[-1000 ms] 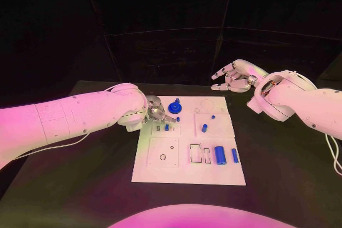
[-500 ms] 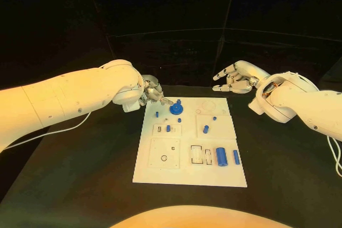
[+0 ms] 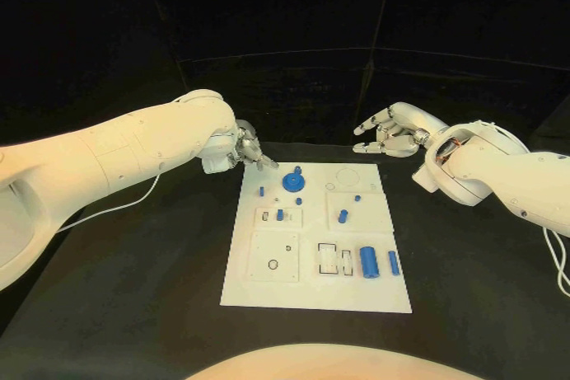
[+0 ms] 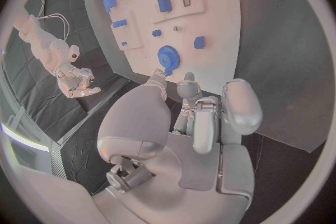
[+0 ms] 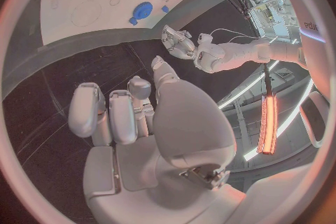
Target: Assemble the parts on the task board
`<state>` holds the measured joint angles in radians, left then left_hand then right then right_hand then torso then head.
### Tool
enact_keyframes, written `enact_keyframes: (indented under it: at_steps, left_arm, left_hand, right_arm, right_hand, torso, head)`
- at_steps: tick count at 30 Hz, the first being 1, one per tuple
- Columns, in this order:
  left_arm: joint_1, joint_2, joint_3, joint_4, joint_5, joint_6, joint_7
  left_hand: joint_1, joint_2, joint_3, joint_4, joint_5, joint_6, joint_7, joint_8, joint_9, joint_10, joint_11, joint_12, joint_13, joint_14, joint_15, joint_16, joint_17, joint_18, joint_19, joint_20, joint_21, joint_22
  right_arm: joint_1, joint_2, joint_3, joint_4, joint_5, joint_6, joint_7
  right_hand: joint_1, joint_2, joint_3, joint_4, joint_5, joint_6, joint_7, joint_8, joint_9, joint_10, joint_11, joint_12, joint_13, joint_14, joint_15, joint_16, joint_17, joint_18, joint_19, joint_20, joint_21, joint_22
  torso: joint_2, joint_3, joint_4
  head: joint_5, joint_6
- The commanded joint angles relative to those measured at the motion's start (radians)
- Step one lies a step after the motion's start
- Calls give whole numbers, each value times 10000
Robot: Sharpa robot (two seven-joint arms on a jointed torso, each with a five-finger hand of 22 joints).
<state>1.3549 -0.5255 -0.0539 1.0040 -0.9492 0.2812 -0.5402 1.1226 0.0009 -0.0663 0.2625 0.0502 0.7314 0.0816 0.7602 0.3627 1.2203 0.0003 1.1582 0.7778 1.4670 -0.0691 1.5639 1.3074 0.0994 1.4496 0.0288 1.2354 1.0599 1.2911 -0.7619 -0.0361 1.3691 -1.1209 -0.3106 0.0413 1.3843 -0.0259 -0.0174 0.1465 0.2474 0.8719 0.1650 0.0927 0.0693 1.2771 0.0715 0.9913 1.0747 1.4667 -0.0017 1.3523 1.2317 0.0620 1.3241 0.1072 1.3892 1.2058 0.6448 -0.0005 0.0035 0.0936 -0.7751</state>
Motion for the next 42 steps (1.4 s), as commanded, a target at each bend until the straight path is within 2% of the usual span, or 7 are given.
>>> enact_keyframes:
  at_steps: [1,8,15,26,34,42]
  left_arm:
    - [-43,133,-24,-322,-365,689,136]
    - [-200,382,-130,-869,-429,876,155]
    - [-318,500,-160,-1116,-446,1085,245]
    - [-428,570,-167,-1196,-450,1276,285]
    - [-491,655,-167,-1246,-450,1391,301]
    - [-526,711,-168,-1267,-449,1486,305]
  left_hand:
    - [-51,120,-133,56,-31,127,-24,63,-16,-33,10,62,-20,989,10,-20,2420,-18,-13,64,-30,23]
    - [-88,195,-406,202,-33,366,-119,226,16,-25,-68,70,-30,990,-56,-17,2426,-21,1,12,-14,61]
    - [-141,221,-535,248,-35,406,-147,280,32,-25,-94,70,-37,991,-79,-14,2432,-28,9,-11,4,94]
    - [134,344,-598,130,-30,428,-177,358,59,-35,-125,59,-66,991,-110,-14,2434,-24,3,-45,-20,73]
    - [326,433,-621,47,-27,421,-182,398,70,-35,-130,63,-69,993,-114,-11,2441,-30,8,-54,-13,94]
    - [443,493,-624,-10,-26,428,-185,431,80,-38,-133,60,-83,992,-117,-14,2435,-31,9,-57,-13,101]
  right_arm:
    - [18,21,6,-2,-24,-90,45]
    - [16,45,6,-19,-24,-90,50]
    - [16,59,6,-28,-24,-91,50]
    - [16,67,6,-31,-24,-77,31]
    - [16,82,6,-37,-24,-72,22]
    - [16,82,6,-38,-24,-69,17]
  right_hand:
    - [-38,38,-25,52,85,-59,12,-6,4,45,22,44,12,348,-14,-42,3,191,12,5,-49,-6]
    - [-31,44,-35,59,115,-60,12,-6,4,44,22,46,14,348,-14,-42,5,191,14,5,-48,-3]
    - [-24,51,-43,65,143,-62,13,-5,4,42,22,46,12,349,-15,-41,8,191,15,5,-49,-3]
    - [-8,62,-55,73,191,-66,13,-5,3,41,22,49,14,348,-15,-47,3,191,14,4,-51,-4]
    - [-8,62,-55,73,191,-66,13,-5,3,41,22,49,14,348,-15,-47,3,191,14,4,-51,-4]
    - [-9,82,-66,91,222,-68,14,-5,3,45,23,60,22,349,-15,-46,6,190,19,4,-49,1]
  torso:
    - [10,-6,10]
    - [-4,-3,14]
    - [-13,8,5]
    - [-14,13,27]
    - [-14,5,12]
    - [-9,9,22]
  head:
    - [10,-9]
    - [27,-33]
    - [15,-42]
    - [14,-41]
    - [35,-47]
    - [29,-40]
